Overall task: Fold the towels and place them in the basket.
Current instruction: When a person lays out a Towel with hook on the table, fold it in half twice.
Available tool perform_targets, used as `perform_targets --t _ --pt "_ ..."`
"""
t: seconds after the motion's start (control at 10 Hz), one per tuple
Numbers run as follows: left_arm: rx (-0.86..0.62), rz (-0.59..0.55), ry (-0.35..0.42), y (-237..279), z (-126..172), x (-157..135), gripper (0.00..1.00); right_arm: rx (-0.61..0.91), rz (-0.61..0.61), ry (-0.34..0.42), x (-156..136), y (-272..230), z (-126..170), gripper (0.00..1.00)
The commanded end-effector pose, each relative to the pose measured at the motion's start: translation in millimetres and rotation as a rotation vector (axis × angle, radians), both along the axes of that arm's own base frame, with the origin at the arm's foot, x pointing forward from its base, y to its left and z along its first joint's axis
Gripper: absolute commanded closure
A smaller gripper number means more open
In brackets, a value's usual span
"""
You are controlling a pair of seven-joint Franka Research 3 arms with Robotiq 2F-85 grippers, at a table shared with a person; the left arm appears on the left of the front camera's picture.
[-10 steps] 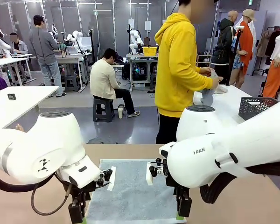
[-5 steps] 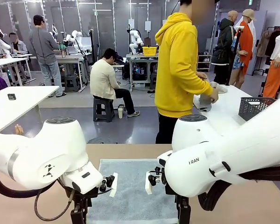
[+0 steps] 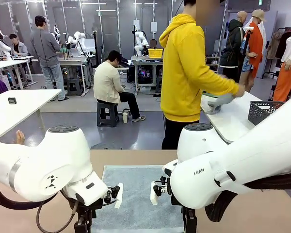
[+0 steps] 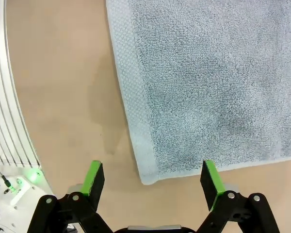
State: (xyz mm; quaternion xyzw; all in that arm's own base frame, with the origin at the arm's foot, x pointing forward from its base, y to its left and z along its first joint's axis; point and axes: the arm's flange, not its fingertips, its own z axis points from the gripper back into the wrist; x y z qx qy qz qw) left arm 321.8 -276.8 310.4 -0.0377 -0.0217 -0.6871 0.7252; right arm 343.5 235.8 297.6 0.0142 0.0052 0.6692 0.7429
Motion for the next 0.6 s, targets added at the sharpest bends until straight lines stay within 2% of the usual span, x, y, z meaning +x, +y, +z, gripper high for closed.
perform_targets --t 0.0,0.5 --pt "-0.023 -0.023 -0.014 2.5 -8.3 1.0 0.0 -0.021 -0.012 -0.029 -18.2 -11.9 -16.1 0.0" --pt "-0.019 -0.035 -0.035 5.7 -20.7 -2.4 0.0 -0.014 0.004 -0.028 -22.9 -14.5 -26.8 0.0"
